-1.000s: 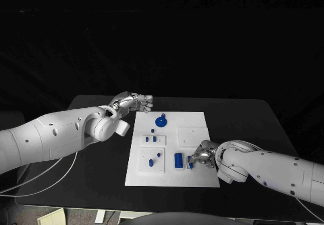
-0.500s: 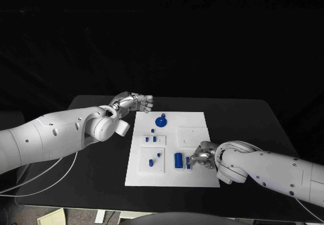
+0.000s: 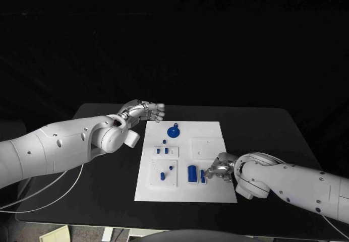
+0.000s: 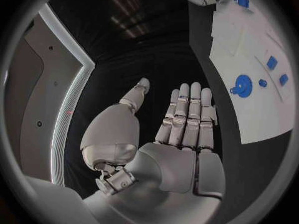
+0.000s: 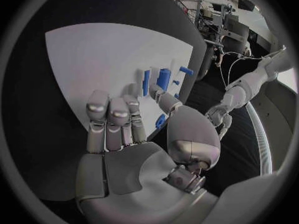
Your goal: Assemble the parts on the task board
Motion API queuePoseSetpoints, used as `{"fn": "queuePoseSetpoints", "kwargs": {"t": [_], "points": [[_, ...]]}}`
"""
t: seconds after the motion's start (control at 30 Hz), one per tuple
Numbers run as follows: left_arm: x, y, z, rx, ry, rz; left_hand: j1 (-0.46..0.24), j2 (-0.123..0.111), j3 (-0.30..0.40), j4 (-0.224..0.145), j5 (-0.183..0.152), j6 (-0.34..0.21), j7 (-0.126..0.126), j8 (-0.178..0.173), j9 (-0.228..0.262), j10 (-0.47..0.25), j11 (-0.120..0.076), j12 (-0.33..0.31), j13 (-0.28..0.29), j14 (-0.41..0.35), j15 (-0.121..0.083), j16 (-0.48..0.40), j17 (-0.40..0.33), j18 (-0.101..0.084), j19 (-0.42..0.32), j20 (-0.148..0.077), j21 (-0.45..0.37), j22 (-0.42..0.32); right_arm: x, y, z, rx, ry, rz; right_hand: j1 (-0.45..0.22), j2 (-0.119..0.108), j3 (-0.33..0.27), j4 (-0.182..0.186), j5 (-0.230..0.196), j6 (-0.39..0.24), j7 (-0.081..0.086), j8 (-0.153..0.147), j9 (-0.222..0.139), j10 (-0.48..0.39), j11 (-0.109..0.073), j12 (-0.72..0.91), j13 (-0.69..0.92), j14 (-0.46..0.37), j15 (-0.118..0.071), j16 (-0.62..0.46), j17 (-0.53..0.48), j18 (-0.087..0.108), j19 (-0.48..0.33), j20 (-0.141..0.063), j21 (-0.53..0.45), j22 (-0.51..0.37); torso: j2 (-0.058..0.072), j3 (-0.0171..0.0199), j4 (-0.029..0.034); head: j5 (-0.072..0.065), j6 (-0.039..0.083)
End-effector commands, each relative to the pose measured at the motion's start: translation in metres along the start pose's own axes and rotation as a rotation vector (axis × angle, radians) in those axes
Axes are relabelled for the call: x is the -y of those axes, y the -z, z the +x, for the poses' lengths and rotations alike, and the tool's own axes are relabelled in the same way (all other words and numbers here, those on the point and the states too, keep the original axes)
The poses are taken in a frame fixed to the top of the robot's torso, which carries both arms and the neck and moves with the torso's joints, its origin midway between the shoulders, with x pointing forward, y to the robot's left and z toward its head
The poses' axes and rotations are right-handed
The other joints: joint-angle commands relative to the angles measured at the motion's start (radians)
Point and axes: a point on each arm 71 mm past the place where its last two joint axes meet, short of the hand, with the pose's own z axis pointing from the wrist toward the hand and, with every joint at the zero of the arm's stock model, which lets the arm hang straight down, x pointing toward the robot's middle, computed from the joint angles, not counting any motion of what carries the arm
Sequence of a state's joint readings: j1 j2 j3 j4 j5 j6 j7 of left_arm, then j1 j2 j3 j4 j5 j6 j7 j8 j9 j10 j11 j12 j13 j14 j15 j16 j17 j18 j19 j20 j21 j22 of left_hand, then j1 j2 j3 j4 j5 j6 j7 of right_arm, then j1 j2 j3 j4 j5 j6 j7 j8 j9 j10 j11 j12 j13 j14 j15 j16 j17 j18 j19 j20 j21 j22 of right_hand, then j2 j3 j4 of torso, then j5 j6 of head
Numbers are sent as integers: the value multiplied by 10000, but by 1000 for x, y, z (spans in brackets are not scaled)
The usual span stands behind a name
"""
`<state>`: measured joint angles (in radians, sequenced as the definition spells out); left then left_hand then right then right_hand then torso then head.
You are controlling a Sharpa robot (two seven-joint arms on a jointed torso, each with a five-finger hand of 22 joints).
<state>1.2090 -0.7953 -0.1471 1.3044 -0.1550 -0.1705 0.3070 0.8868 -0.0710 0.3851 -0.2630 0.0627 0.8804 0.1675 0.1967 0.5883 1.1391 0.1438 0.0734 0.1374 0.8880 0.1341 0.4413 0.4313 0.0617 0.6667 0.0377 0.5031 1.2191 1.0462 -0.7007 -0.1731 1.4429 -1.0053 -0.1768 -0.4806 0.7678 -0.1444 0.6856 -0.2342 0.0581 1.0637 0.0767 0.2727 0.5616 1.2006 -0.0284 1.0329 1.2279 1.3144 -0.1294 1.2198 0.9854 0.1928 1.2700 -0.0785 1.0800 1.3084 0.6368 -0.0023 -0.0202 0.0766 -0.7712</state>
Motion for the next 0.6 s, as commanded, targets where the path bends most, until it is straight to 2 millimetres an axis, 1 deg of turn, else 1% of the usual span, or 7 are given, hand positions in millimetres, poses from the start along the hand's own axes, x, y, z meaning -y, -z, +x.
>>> {"fn": "queuePoseSetpoints", "kwargs": {"t": [0.03,0.07,0.1,0.23,0.4,0.57,0.6], "points": [[1,0,0,-56,62,98,-75,27,-21,26,-47,-78,5,70,-17,-29,-15,-30,-16,39,37,-65,13,164,51,-4,-49,10,2,2,-3,261,-167,-427,-130,-484,-71,114,-80,-85,50,-75,-24,-19,1,-49,-4,-14,-58,-5,-19,690,11,-37,-3,87,-5,8,-12,0,48],[1,-1,0,-44,57,107,-74,27,-21,25,-47,-78,5,70,-17,-28,-15,-30,-16,39,37,-65,13,164,51,-4,-50,10,3,3,-5,309,-262,-550,-221,-721,-66,234,-95,-131,66,-98,-30,-47,4,-64,-6,-24,-51,-16,-23,690,7,-45,-22,75,-10,9,-15,-7,77],[1,-1,-1,-19,48,115,-74,26,-21,25,-47,-78,5,70,-17,-28,-15,-30,-16,39,37,-66,14,164,51,-4,-50,10,3,5,-8,492,-403,-792,-254,-1084,184,700,-77,-290,97,-162,-31,-191,31,-109,7,-59,-24,-71,-44,690,-9,-124,-118,15,-15,6,-16,-18,124],[1,-1,-3,18,34,110,-71,22,-21,21,-47,-78,4,71,-18,-28,-16,-30,-16,40,37,-68,17,165,51,-4,-52,12,-8,9,-25,1277,-625,-2124,-318,-1154,-46,752,-87,-665,195,-328,-62,-283,114,-100,39,-101,34,-99,-40,690,-51,-166,-144,18,-21,4,-27,-75,320],[0,-5,-8,381,165,163,-26,62,8,8,-41,-63,-3,89,-24,26,-38,-7,-10,143,-1,-45,79,183,120,-31,-43,38,-16,10,-63,2474,-1867,-3884,46,-819,-90,665,-51,-945,312,-419,-45,-432,235,-111,60,-216,149,-202,-60,690,-212,-199,-252,9,-90,-6,-49,-157,756],[0,-10,-15,736,155,223,38,82,42,-22,-36,-48,-12,105,-28,49,-48,-3,-10,122,4,-84,96,178,129,-33,-60,48,-15,3,-109,3008,-3448,-4650,204,-81,-993,-110,753,-1099,404,-417,30,-886,332,-365,-76,-670,250,-640,-233,687,-797,35,-646,-42,-230,-37,-67,-192,1150],[0,-11,-16,784,149,222,52,89,50,-28,-33,-44,-15,109,-29,55,-50,-1,-10,107,9,-99,97,176,125,-31,-67,50,-13,1,-118,3086,-3728,-4671,210,-26,-1065,-194,824,-1130,431,-427,32,-1031,357,-485,-147,-835,283,-794,-307,670,-966,102,-795,-89,-244,-42,-68,-203,1217]]}}
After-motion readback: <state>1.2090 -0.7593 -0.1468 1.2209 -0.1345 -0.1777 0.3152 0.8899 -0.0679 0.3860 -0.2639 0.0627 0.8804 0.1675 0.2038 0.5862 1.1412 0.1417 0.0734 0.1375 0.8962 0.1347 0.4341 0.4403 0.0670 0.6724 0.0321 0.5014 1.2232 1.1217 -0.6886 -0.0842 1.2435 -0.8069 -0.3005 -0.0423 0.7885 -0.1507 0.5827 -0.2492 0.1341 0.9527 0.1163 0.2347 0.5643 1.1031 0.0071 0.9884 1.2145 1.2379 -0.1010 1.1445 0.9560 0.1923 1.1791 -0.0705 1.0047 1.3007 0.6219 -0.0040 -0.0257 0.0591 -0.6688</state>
